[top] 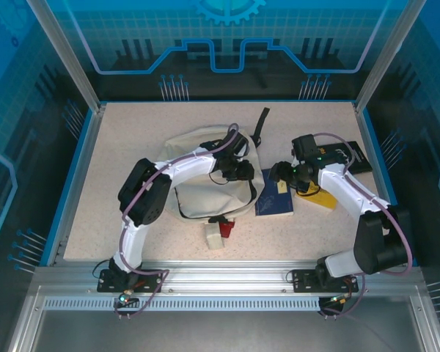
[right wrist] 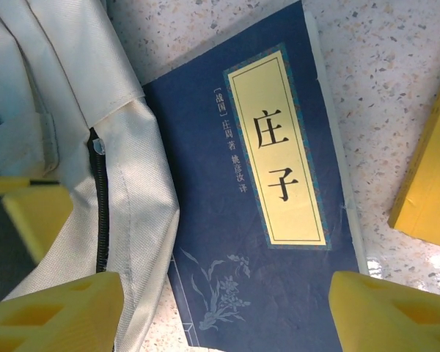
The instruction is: Pack the student bag
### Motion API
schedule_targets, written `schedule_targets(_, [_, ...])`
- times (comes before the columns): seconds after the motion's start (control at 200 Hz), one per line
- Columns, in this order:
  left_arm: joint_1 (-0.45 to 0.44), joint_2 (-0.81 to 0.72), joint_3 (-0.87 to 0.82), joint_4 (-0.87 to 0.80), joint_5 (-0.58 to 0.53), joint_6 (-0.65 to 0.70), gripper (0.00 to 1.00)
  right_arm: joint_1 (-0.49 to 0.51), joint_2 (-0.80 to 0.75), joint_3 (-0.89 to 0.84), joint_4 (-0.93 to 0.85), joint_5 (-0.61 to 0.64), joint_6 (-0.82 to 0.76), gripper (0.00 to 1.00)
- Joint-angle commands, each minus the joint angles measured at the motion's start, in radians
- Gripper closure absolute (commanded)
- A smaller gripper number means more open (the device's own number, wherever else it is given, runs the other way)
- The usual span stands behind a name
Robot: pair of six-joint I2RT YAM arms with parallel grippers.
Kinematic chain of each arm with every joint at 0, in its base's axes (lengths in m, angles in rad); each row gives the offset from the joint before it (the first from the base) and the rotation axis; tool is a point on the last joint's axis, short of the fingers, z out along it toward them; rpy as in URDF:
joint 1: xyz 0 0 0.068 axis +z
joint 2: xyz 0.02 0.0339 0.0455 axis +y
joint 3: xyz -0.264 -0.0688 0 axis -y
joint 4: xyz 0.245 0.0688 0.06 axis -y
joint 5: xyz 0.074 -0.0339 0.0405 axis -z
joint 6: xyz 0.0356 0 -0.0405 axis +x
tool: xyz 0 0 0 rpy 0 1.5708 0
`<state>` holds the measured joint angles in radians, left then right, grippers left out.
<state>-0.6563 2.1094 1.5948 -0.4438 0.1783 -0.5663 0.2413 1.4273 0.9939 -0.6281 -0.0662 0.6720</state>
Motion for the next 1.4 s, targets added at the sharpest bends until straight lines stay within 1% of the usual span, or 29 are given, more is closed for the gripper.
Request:
schedule_targets(0.0, [0.012, 0.042, 0.035, -0.022, -0.104, -0.053, 0.67, -0.012, 0.016, -0.008, -0.028, 0.012, -0.014, 0.25])
schedule_targets(0.045, [0.017, 0.048, 0.032, -0.047, -0.151, -0.052, 0.66, -0.011, 0.026, -0.005, -0.030, 0.018, -0.019, 0.25])
schedule_targets(0.175, [0.049, 0.039, -0.021, -0.070, -0.241, -0.047, 0.63, -0.010, 0.078, 0.012, -0.048, 0.043, -0.043, 0.25])
schedule_targets(0.255, [0.066, 0.018, -0.064, -0.065, -0.287, -0.040, 0.59, -0.007, 0.116, 0.023, -0.055, 0.053, -0.056, 0.25])
schedule_targets(0.325, [0.079, 0.004, -0.088, -0.064, -0.301, -0.025, 0.58, -0.005, 0.148, 0.030, -0.062, 0.066, -0.061, 0.25])
schedule_targets(0.4, [0.093, -0.010, -0.101, -0.069, -0.286, -0.018, 0.56, -0.001, 0.172, 0.033, -0.065, 0.080, -0.061, 0.25])
schedule_targets(0.5, [0.097, -0.054, -0.104, -0.072, -0.254, 0.002, 0.50, 0.000, 0.193, 0.029, -0.058, 0.076, -0.066, 0.25])
schedule_targets(0.585, [0.098, -0.106, -0.094, -0.077, -0.204, 0.003, 0.43, 0.001, 0.212, 0.028, -0.056, 0.063, -0.076, 0.25])
schedule_targets(0.665, [0.094, -0.159, -0.078, -0.085, -0.148, -0.004, 0.39, 0.003, 0.227, 0.025, -0.055, 0.051, -0.087, 0.25])
schedule_targets(0.735, [0.077, -0.194, -0.047, -0.101, -0.123, 0.002, 0.36, 0.005, 0.238, 0.023, -0.053, 0.044, -0.095, 0.26])
schedule_targets(0.84, [0.042, -0.226, 0.000, -0.125, -0.091, -0.006, 0.33, 0.006, 0.252, 0.013, -0.044, 0.032, -0.100, 0.27])
schedule_targets(0.925, [0.016, -0.236, -0.007, -0.105, -0.039, -0.050, 0.33, 0.007, 0.262, 0.006, -0.035, 0.017, -0.098, 0.28])
schedule_targets(1.045, [-0.019, -0.205, -0.023, -0.068, 0.055, -0.126, 0.34, 0.007, 0.264, -0.004, -0.018, -0.013, -0.092, 0.29])
schedule_targets(1.141, [-0.047, -0.159, -0.032, -0.044, 0.097, -0.158, 0.40, 0.009, 0.264, -0.006, -0.013, -0.032, -0.095, 0.33])
schedule_targets(1.211, [-0.067, -0.116, -0.022, -0.048, 0.111, -0.169, 0.46, 0.010, 0.263, -0.008, -0.015, -0.034, -0.095, 0.35])
schedule_targets(1.311, [-0.090, -0.065, -0.008, -0.051, 0.103, -0.180, 0.50, 0.009, 0.257, -0.015, -0.015, -0.031, -0.094, 0.38])
schedule_targets(1.391, [-0.103, -0.024, 0.012, -0.088, 0.048, -0.170, 0.52, 0.009, 0.255, -0.022, -0.015, -0.026, -0.092, 0.40])
